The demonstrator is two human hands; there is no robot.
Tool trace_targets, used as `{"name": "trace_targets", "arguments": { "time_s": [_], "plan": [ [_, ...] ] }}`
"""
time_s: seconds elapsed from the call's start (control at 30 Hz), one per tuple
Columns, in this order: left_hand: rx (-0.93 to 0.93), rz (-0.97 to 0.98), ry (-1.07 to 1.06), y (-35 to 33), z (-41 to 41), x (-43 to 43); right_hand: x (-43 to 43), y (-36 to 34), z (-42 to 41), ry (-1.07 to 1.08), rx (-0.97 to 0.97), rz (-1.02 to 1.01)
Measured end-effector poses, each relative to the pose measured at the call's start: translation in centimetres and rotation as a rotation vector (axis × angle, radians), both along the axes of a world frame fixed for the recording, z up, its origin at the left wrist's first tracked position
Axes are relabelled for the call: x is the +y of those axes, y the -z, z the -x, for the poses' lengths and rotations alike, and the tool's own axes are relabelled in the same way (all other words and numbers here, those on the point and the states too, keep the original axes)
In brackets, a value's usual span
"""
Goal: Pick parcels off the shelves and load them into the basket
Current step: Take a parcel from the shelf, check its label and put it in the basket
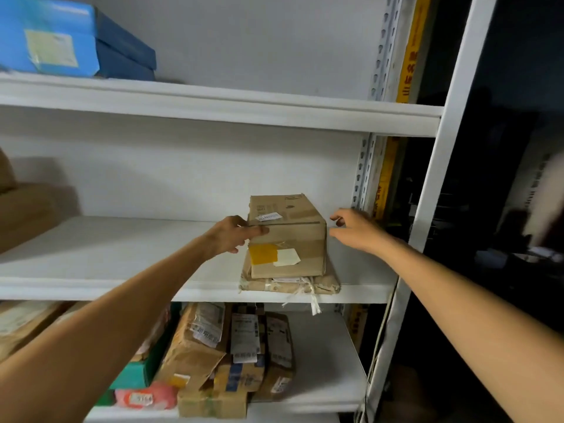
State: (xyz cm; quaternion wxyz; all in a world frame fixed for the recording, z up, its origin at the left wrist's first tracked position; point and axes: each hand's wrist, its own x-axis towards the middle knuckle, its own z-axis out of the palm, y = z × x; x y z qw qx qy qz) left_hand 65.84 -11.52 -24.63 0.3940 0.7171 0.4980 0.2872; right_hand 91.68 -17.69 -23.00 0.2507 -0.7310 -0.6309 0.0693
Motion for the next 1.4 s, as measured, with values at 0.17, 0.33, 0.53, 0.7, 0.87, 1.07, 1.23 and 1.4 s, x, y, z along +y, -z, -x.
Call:
{"name": "trace_targets", "arguments": {
  "time_s": [0.17,0.33,0.53,0.7,0.87,1.07,1.23,1.4],
  "plan": [
    [-0.206,0.08,-0.012,0.0,-0.6,1.1,1.6,0.1,2.5,-0.033,0.202,0.007],
    [-0.367,0.229,-0.034,0.1,-1.2,1.6,3.9,1.2,2.6,-0.063,0.531,0.068],
    [-0.484,0.302,-0.054,1.7,-1.2,2.2,3.9,1.3,1.6,-0.111,0.828,0.139],
    [-0.518,0.324,-0.049,2.2,-1.1,2.4,3.7,1.1,2.3,-0.098,0.879,0.088],
    [-0.564,0.35,-0.029,1.9,-0.8,1.9,2.7,1.6,2.6,-0.087,0.97,-0.011],
    [-0.602,0.287,-0.015,2.0,-0.6,0.2,0.9,3.4,3.4,-0.057,1.027,-0.143],
    [-0.641,0.196,0.036,3.3,-0.2,-1.8,-1.4,4.2,4.1,-0.072,0.954,-0.246],
    [-0.67,0.118,0.084,3.9,0.2,-3.1,-3.0,4.1,4.5,-0.141,0.814,-0.199]
  ]
}}
